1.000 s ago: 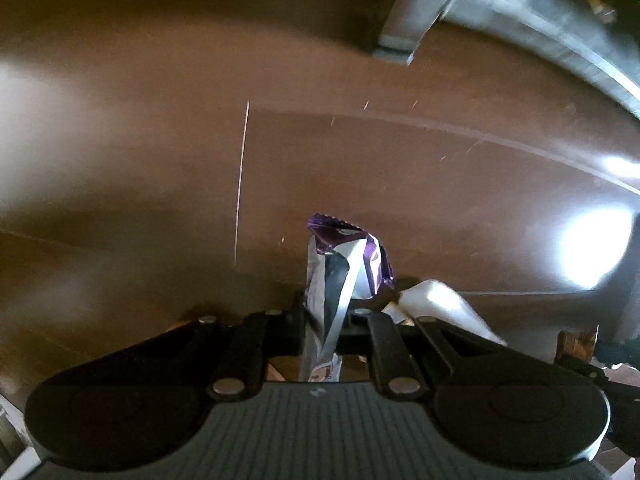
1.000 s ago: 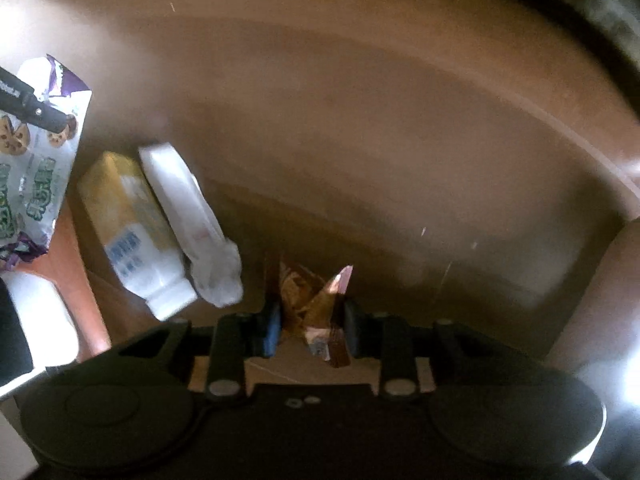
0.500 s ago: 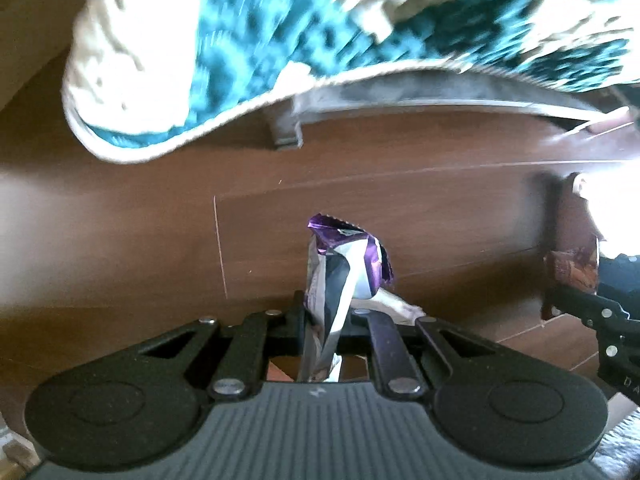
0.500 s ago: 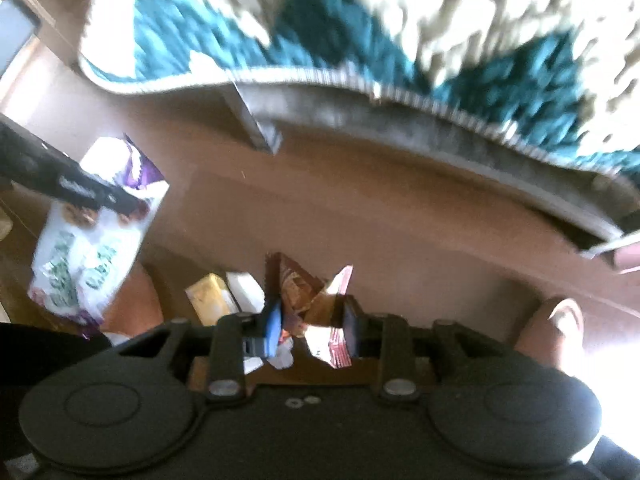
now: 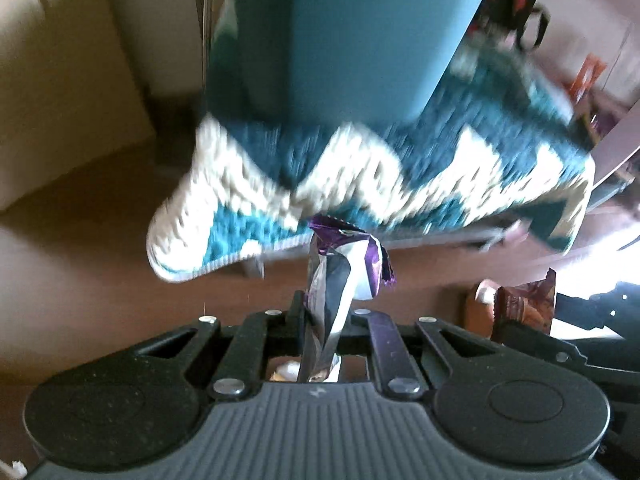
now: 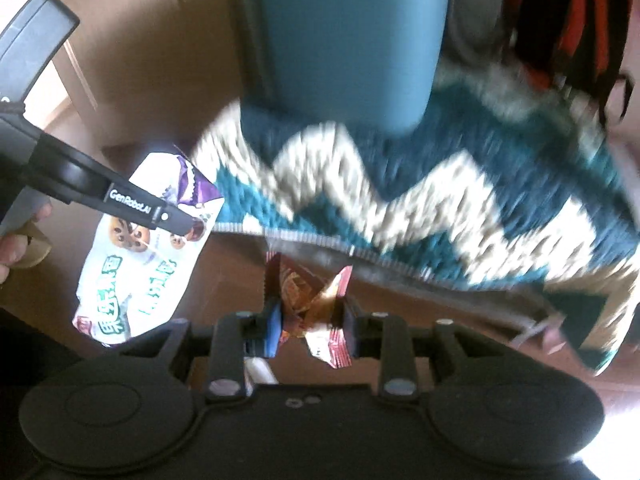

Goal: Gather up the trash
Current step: 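Lift the purple wrapper and orange wrapper up toward the teal wastebasket, then lower both wrappers into the wastebasket and open both tools, then withdraw both open tools from the wastebasket down toward the floor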

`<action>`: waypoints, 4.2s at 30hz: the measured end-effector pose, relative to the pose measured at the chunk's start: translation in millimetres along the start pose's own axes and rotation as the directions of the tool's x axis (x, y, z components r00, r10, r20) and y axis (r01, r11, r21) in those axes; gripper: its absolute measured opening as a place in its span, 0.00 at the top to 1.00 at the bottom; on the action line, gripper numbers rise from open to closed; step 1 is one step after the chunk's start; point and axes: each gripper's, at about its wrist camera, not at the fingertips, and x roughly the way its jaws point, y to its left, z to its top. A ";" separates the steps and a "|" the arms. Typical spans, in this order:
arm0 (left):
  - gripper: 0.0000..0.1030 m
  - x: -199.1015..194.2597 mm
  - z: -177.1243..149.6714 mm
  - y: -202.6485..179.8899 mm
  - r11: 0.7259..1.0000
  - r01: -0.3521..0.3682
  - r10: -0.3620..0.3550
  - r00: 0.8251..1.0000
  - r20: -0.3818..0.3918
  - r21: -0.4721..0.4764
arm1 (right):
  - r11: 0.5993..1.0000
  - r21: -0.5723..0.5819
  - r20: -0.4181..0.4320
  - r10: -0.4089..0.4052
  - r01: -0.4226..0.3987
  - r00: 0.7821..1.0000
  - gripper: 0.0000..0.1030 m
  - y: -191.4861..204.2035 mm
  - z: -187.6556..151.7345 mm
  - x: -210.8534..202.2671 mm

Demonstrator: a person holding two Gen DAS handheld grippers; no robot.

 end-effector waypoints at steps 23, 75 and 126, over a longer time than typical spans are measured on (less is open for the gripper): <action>0.89 -207.5 110.5 -56.7 1.000 -0.008 -0.007 0.863 0.505 0.028 | 0.988 -0.076 0.497 -0.077 0.132 0.865 0.71 -7.2 133.9 -186.2; 0.27 -91.4 247.4 -39.8 0.999 -0.019 0.033 0.907 0.421 -0.036 | 0.993 -0.094 0.374 -0.028 0.068 0.927 0.37 -49.8 261.8 -69.4; 0.03 181.4 -95.6 61.3 0.881 -0.234 0.109 0.946 -0.305 -0.410 | 0.960 -0.185 -0.196 0.173 -0.209 0.965 0.02 1.3 -39.4 124.4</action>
